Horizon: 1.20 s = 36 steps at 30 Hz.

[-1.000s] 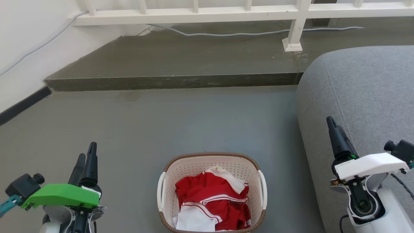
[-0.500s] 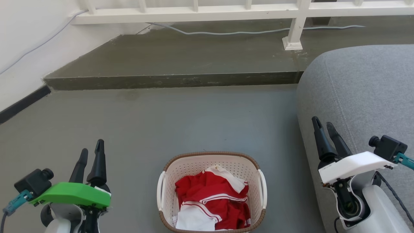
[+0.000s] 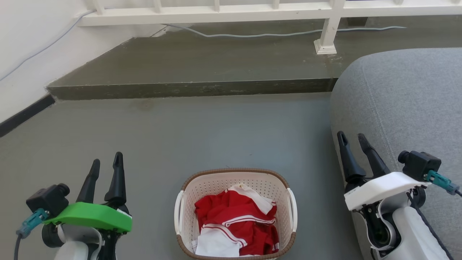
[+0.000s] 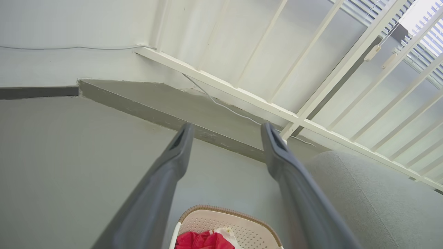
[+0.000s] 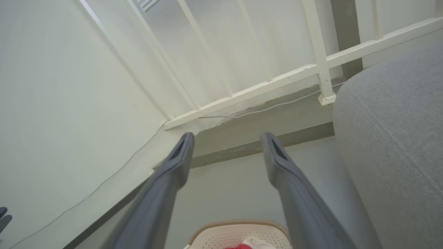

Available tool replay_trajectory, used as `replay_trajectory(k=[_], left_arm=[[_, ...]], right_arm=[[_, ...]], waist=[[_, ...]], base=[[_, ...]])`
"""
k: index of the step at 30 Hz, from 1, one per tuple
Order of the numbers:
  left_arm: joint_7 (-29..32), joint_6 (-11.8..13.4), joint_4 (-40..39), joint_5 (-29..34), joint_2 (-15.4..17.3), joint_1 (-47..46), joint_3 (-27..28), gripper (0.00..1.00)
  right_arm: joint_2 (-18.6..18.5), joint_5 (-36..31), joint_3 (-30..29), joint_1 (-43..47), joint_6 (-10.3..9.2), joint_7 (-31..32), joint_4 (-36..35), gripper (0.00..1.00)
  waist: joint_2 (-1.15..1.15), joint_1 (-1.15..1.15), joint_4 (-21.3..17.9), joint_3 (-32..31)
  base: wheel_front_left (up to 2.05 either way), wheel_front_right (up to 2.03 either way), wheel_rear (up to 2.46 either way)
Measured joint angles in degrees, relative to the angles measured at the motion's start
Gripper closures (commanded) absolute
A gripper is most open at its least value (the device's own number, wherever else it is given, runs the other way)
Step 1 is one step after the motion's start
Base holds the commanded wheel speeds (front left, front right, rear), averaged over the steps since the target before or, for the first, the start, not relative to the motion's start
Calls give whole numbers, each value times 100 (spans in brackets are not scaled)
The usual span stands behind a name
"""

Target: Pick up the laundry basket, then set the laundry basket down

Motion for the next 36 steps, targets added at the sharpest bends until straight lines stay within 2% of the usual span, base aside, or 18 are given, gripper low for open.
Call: replay_trajectory(k=[22,36], left_arm=[[-454,-60,-42,1644,-31,-68,-163,0],[-469,-76,-45,1736,-56,-70,-115,0]], right_arm=[[-1,-1759,253,-27,-47,-449,-31,0],[82,-1841,109,-27,-58,-458,-30,0]], waist=[[0,0,-17,22],[0,0,-21,35]], base=[[0,0,0],[0,0,0]])
